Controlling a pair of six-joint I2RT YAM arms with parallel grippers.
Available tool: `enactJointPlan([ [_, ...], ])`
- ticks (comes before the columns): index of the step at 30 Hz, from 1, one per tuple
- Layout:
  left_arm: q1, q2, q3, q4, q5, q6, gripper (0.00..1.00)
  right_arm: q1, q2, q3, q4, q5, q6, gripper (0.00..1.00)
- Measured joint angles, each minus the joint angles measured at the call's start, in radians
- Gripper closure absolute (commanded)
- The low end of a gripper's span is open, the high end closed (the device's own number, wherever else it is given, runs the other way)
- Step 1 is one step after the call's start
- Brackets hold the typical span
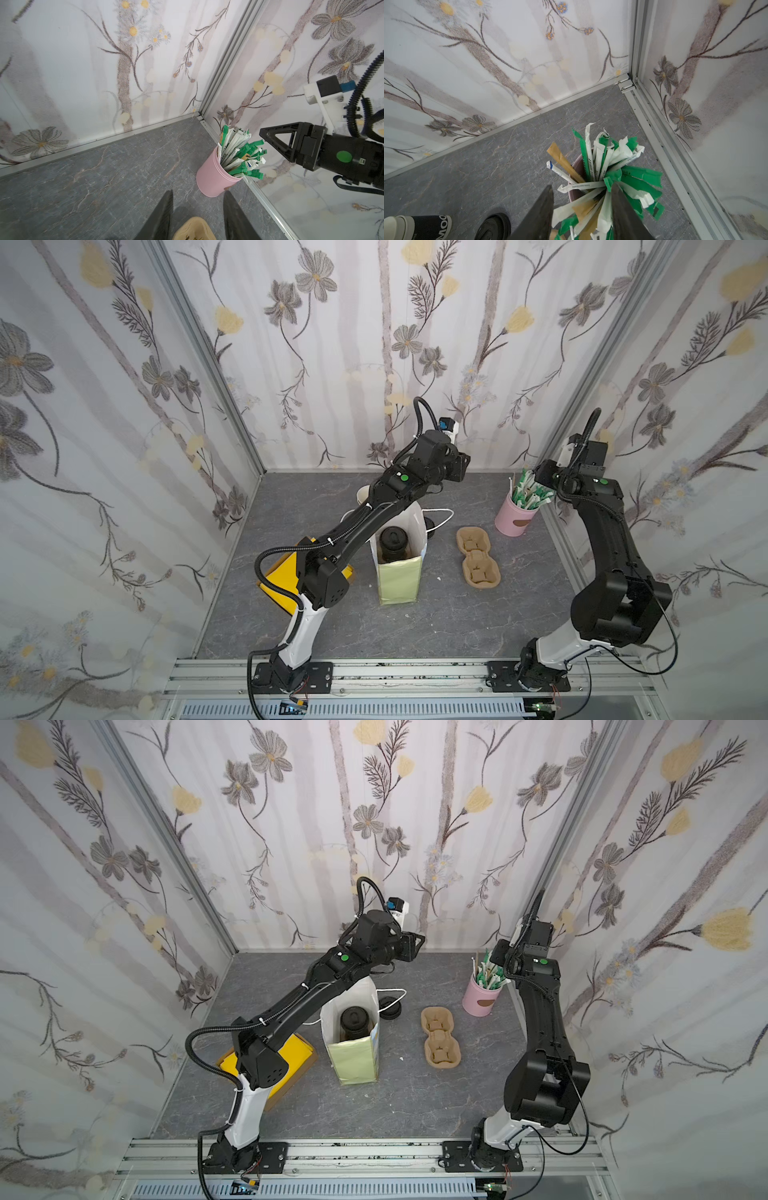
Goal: Pack the takeout coffee
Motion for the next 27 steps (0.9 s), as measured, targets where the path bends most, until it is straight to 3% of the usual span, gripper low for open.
enactJointPlan([
  [11,0.032,0.058,-0.019,0.003,0.092,-0.053,0.58,0.009,0.190,0.155,-0.024,-0.131,-0.037,0.59],
  [22,0.041,0.055,-0.043,0.000,0.138,-0.061,0.58,0.037,0.276,0.211,-0.073,-0.149,-0.045,0.55],
  [27,0.041,0.055,-0.043,0.000,0.153,-0.070,0.58,0.045,0.290,0.215,-0.080,-0.150,-0.052,0.58],
])
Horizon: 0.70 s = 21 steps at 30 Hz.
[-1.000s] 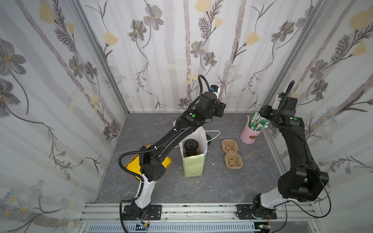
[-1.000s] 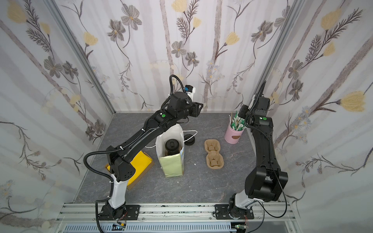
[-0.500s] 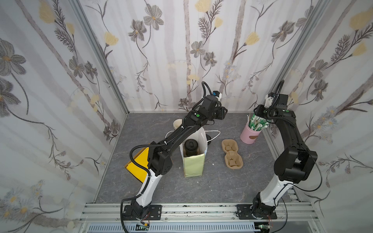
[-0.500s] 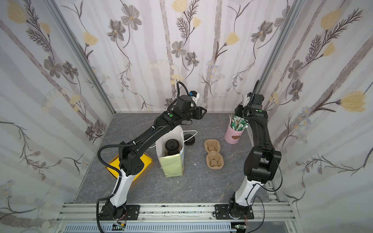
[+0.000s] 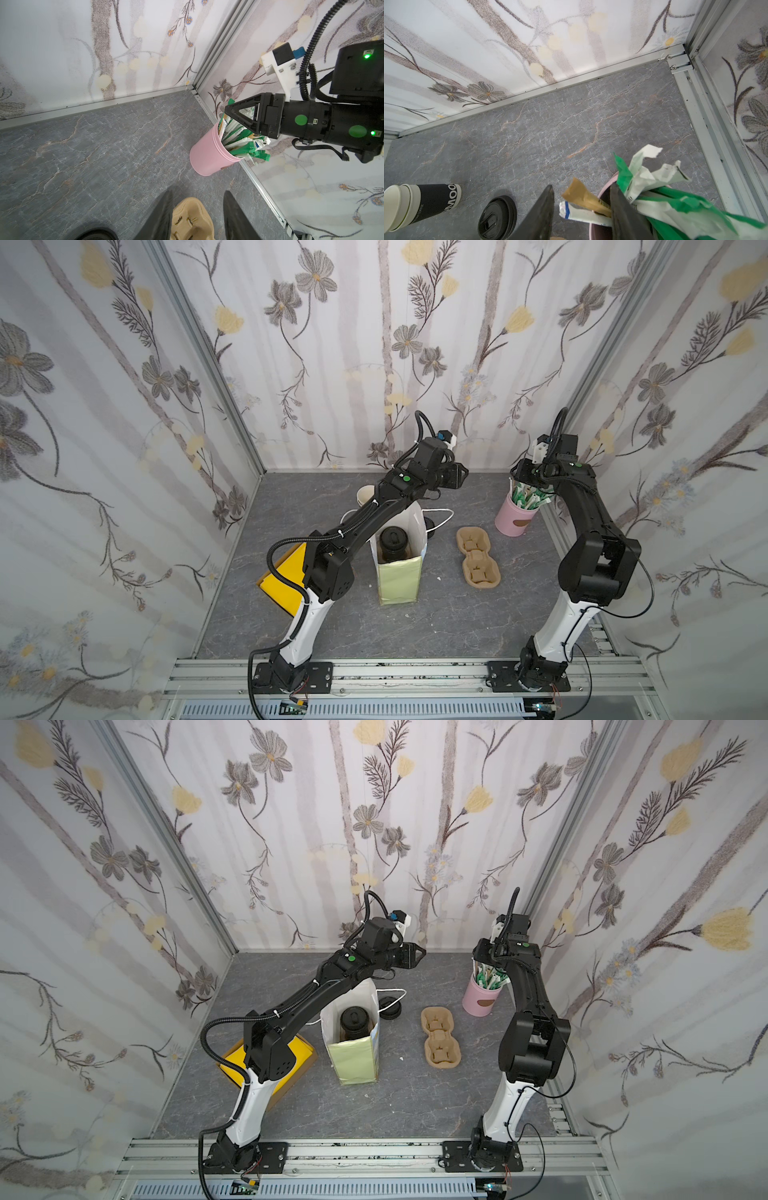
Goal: Pack the takeout coffee
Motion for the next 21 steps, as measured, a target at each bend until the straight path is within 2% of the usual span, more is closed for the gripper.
enactJointPlan([
  [10,0.003,0.000,0.000,0.000,0.000,-0.004,0.58,0.003,0.040,0.045,-0.010,-0.003,-0.004,0.73],
  [17,0.008,0.000,0.008,0.000,-0.002,-0.004,0.58,0.010,0.051,0.048,-0.014,-0.002,-0.008,0.75],
  [19,0.010,0.000,0.009,0.000,-0.005,-0.004,0.58,0.014,0.055,0.050,-0.019,0.003,-0.011,0.81],
  [21,0.010,0.000,0.009,0.000,-0.009,-0.005,0.58,0.016,0.059,0.056,-0.029,0.009,-0.016,0.83],
])
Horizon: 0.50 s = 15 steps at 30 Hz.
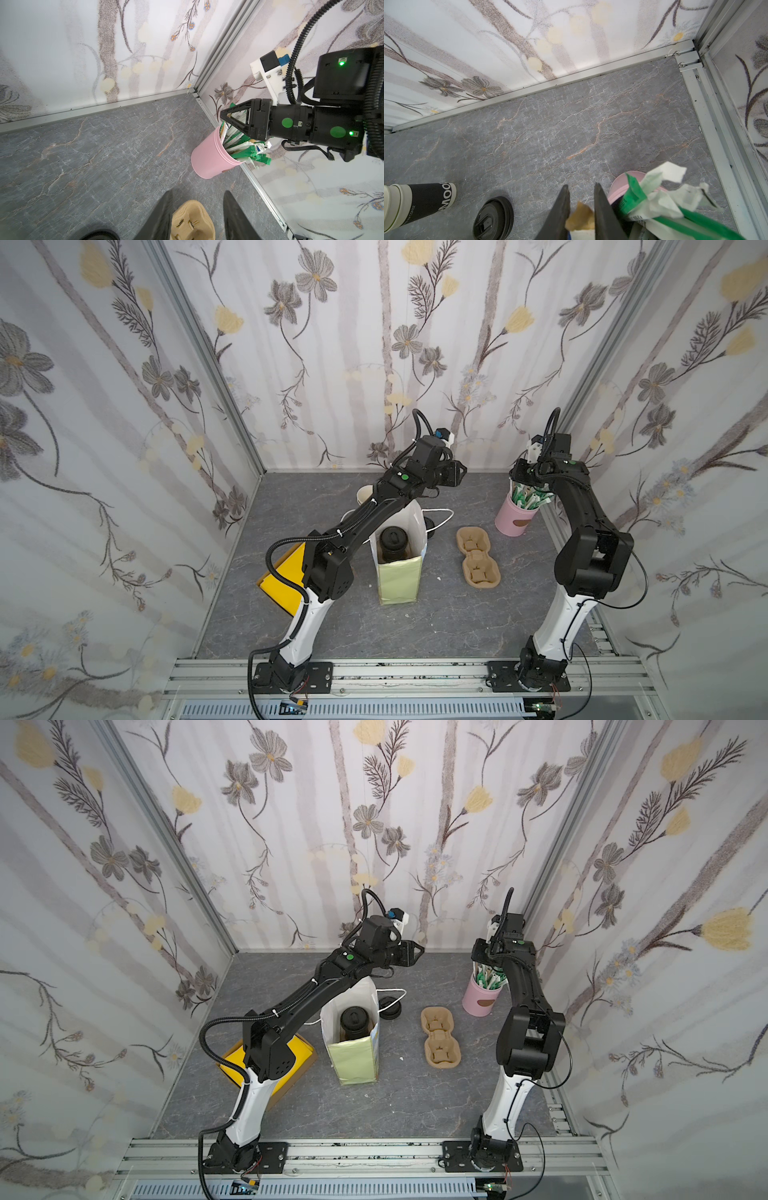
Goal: Pack the takeout coffee
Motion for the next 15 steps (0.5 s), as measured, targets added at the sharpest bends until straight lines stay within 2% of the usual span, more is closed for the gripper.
enactJointPlan([
  [1,0.000,0.000,0.000,0.000,0.000,-0.001,0.58,0.002,0.000,0.003,-0.005,0.004,-0.002,0.84],
  [4,0.000,0.000,0.000,0.000,0.000,-0.003,0.58,0.005,0.002,0.017,-0.024,0.014,-0.003,0.95],
  [9,0.000,-0.003,-0.001,0.000,0.000,-0.008,0.58,0.012,-0.006,0.035,-0.029,0.044,-0.012,1.00],
  [15,0.000,-0.018,-0.004,0.000,-0.010,-0.030,0.58,0.017,-0.056,0.036,-0.061,0.072,-0.018,1.00],
])
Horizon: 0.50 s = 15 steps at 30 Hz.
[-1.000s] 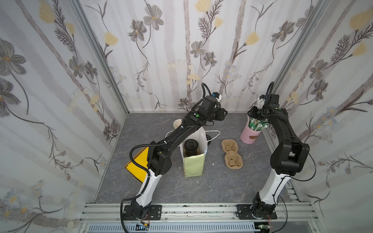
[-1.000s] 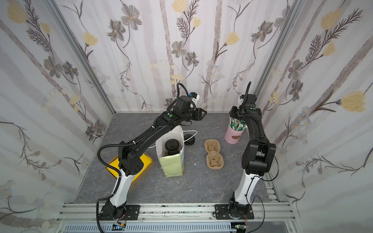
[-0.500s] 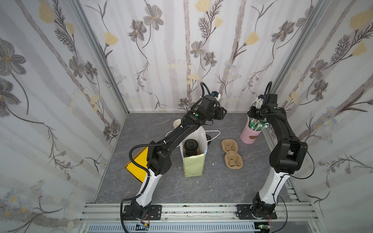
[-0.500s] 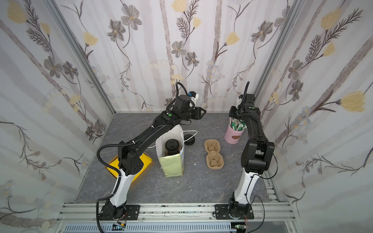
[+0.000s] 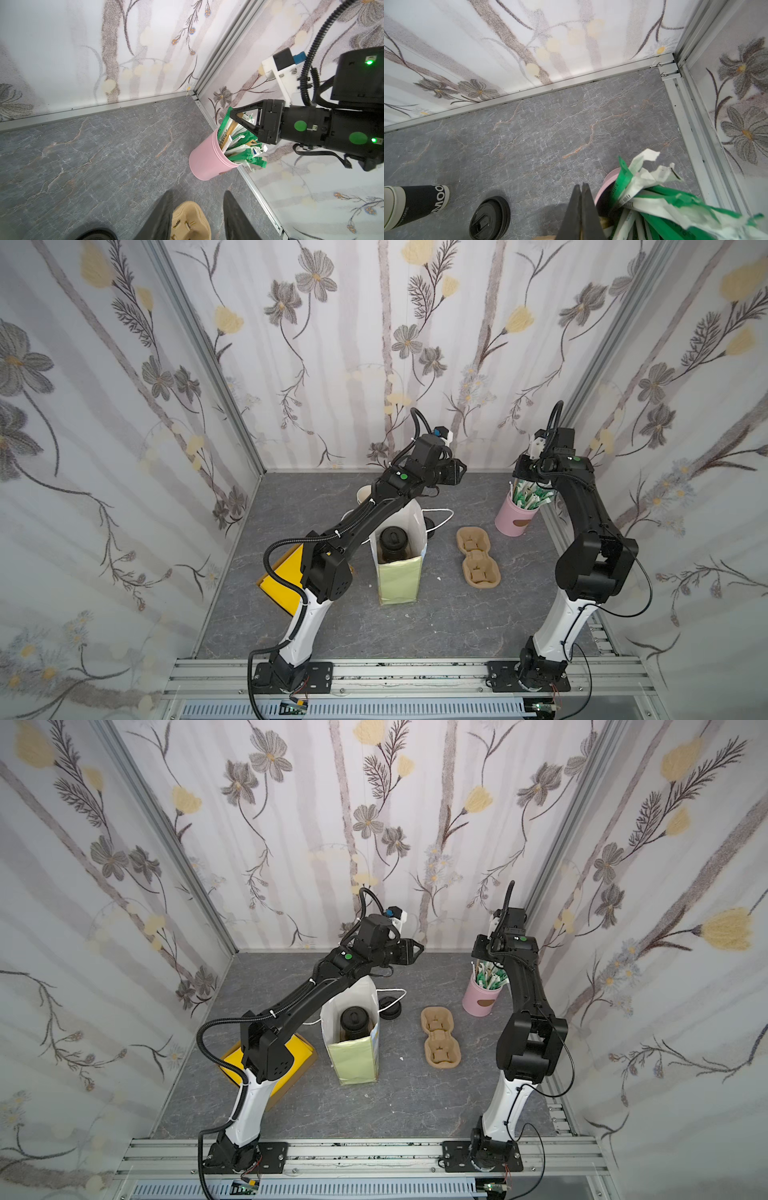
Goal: Pack the takeout coffee
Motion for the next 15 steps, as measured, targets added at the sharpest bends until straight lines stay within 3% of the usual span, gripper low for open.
enactJointPlan([
  [15,0.005,-0.036,0.001,0.000,-0.027,-0.064,0.58,0.000,-0.104,0.004,-0.012,0.052,0.020,1.00],
])
